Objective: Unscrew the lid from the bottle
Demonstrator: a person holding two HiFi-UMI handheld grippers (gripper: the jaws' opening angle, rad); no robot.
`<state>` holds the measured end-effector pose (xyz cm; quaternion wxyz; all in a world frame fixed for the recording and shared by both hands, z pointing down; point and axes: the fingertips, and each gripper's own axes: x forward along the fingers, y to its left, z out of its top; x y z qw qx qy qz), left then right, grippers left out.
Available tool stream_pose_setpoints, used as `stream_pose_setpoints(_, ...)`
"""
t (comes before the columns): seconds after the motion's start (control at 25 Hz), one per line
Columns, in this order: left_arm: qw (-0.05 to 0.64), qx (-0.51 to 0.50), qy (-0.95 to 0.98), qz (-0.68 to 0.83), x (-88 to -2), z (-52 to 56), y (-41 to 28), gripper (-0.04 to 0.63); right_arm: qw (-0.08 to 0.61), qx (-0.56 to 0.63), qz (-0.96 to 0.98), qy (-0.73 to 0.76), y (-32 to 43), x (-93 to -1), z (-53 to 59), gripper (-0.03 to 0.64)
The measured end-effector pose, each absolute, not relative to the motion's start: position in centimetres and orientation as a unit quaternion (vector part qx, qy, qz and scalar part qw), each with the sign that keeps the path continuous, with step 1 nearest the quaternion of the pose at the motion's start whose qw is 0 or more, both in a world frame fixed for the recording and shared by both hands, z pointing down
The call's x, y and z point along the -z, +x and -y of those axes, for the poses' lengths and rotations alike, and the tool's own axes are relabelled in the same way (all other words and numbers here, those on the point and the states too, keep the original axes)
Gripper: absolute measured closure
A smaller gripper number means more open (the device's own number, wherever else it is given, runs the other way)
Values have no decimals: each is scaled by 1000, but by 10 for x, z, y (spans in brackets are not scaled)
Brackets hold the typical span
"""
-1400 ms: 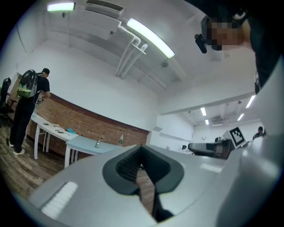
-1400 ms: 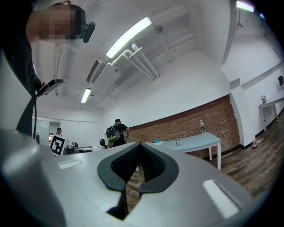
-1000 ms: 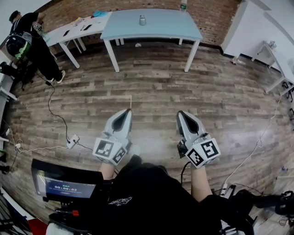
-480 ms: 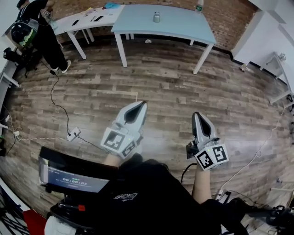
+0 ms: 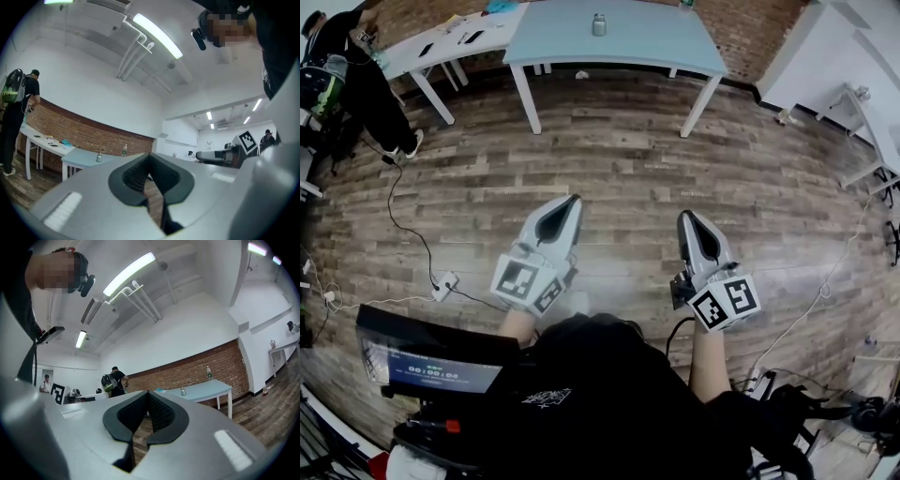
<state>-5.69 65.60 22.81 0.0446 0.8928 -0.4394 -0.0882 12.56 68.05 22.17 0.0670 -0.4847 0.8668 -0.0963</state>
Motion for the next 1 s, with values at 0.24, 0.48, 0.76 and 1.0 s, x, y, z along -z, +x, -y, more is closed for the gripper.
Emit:
stream_pose_setpoints(0.24,39,87,896,433,-236,-647,-73,595,68,79,-876,-470,94,-223,-674,615)
stream_pose_setpoints(0.48,47,85,896,432,-235,-613,-99,595,73,66,-887,-451,51,-209,-646,615)
stream_pose_setpoints(0.76,45,88,900,425,-237,-613,-96,595,79,64,-879,-465,58,-210,-647,615)
stream_pose_setpoints(1.0,50,90,901,421,-242,-591,-108,595,74,66,-872,-480,54,-216,-624,615)
